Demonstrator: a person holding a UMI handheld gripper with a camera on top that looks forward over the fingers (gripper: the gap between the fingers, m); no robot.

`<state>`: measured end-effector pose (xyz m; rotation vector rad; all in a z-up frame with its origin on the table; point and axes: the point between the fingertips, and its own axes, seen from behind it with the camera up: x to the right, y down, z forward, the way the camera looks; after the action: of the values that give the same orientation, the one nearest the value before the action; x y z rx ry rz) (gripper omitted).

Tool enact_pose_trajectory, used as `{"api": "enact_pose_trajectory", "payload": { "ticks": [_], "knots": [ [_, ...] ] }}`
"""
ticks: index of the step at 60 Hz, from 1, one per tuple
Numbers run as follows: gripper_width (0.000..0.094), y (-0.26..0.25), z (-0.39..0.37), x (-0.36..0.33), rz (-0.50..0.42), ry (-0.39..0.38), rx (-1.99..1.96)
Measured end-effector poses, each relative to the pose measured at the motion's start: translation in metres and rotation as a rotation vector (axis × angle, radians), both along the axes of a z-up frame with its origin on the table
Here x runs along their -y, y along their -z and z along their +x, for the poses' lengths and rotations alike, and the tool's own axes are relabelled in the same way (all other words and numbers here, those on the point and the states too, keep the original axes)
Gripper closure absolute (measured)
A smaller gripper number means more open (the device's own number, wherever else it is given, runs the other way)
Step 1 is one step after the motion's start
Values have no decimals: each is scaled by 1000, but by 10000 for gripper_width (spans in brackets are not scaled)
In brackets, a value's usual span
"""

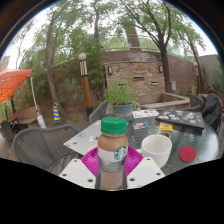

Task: Pour water

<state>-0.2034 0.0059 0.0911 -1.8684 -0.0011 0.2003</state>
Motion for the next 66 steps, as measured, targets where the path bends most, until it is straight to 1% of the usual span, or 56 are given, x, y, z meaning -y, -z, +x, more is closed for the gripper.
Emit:
{"api": "enact_pose_trajectory", "payload": {
  "ticks": [3, 4, 5, 9, 10, 12, 14, 15, 16, 17, 20, 21, 22, 24, 32, 44, 47, 50, 53, 56, 58, 62, 66],
  "knots": [
    [634, -22, -2, -8, -13, -9, -186],
    [633, -29, -8, -13, -22, 5, -248],
    [634, -28, -4, -19, -24, -7, -342],
    [634, -57, -3, -31, -83, -1, -748],
    [635, -66, -6, -34, -99, 16, -841],
    [634, -66, -7, -40, -120, -5, -1040],
    [635, -77, 5, -45, -151, 6, -1260],
    [636, -72, 7, -50, -155, -1, -1344],
    [635, -83, 9, -60, -180, 33, -1459],
    [635, -82, 16, -54, -191, 17, -1538],
    [635, -80, 33, -58, -211, 30, -1781],
    [635, -80, 38, -56, -216, 28, -1833],
    [636, -87, 35, -66, -224, 71, -1907],
    [636, -89, 35, -69, -234, 91, -1971],
    [637, -100, 41, -67, -260, 83, -2198],
    [636, -91, 43, -67, -278, 119, -2307],
    [638, -90, 41, -67, -288, 111, -2308],
    [637, -94, 37, -66, -309, 74, -2304],
    [636, -101, 37, -65, -309, 44, -2275],
    [637, -110, 36, -64, -312, 7, -2191],
    [636, -121, 36, -63, -303, -31, -2099],
    [635, -150, 41, -59, -240, -123, -1836],
    [636, -176, 58, -55, -120, -197, -1475]
  ]
}}
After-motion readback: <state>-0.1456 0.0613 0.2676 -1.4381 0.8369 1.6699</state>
